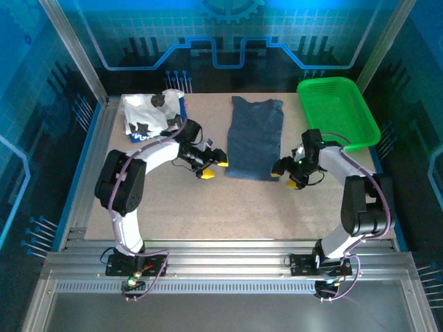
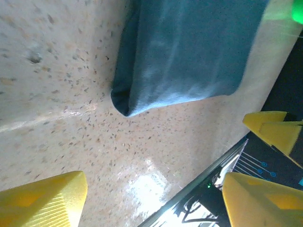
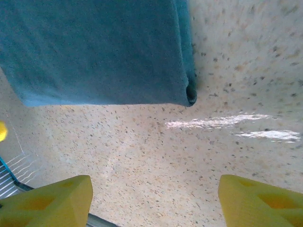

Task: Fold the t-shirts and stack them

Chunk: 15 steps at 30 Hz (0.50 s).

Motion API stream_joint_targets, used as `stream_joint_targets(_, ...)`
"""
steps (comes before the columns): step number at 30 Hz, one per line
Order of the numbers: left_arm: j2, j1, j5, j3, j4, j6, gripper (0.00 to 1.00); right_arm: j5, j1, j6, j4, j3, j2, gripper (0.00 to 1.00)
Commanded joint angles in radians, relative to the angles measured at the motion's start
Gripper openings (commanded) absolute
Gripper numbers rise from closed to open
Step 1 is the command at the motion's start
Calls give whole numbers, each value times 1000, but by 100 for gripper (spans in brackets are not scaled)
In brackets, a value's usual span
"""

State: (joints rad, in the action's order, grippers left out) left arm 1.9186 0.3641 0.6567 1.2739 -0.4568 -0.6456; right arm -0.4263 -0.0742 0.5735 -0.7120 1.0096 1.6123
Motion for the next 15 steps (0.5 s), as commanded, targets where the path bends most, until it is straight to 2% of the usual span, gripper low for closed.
stream_joint_targets(1, 28, 24, 44, -1, 167, -102, 73, -37, -32, 60, 165, 1, 39, 71)
stream_joint_targets(8, 110, 28, 17, 24, 259, -194, 68, -45, -36, 103, 232, 22, 159, 65)
stream_joint_targets(12, 161, 30, -9, 76, 206, -198, 63, -38, -41, 104, 205, 49, 205, 63)
stream_joint_targets(15, 207, 38, -16, 112, 189, -200, 59, -29, -41, 111, 199, 56, 234, 57)
